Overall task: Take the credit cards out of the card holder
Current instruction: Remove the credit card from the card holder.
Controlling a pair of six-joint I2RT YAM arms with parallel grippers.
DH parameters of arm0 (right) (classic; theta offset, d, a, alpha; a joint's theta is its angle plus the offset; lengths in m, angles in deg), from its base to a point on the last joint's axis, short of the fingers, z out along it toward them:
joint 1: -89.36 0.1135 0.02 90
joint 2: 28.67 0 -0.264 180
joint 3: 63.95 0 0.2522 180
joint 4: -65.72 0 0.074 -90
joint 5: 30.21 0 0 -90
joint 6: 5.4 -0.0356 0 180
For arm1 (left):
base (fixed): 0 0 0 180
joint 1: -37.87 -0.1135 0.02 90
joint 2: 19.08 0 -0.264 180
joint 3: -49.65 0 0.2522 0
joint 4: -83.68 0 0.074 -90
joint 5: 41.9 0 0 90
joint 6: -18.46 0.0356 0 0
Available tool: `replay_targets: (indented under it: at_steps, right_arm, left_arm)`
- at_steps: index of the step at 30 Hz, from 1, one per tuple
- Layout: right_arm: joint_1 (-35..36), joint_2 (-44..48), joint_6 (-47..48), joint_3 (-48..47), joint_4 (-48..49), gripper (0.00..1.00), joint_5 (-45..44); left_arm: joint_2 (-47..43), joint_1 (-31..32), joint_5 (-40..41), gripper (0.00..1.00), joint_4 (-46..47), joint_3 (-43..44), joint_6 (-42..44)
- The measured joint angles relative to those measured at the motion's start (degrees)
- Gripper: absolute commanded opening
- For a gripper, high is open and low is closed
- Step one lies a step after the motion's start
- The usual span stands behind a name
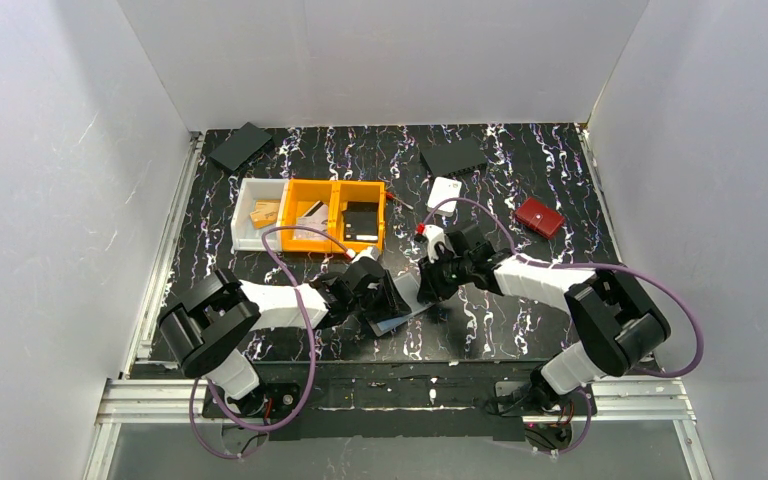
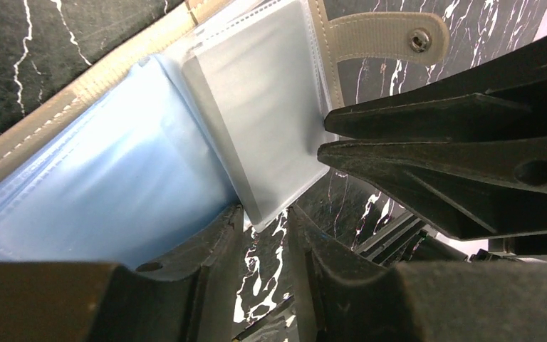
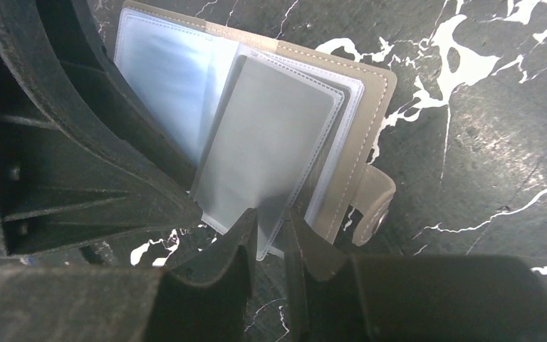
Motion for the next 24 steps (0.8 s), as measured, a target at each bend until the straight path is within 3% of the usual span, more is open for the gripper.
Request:
replay_targets:
  at_steps: [5,10,24]
  right_arm:
    - [-1.9,-1.8,-2.1,-0.4,0.0,0.3,3.9]
    - [-3.3,-2.6,-3.8,-0.6,0.1,0.34,6.9]
    - [-6.7,-4.3,-9.5,-0.6,3.4,0.34,15.3]
  left_arm:
    - [0.1,0.0,0.1,0.24,0.4,-0.3,-0.5]
    - [0.4,0.0,-0.1,0.26,0.7,-0.3,-0.5]
    - [0.1,0.0,-2.2,0.53,4.0,-1.0,-0.1]
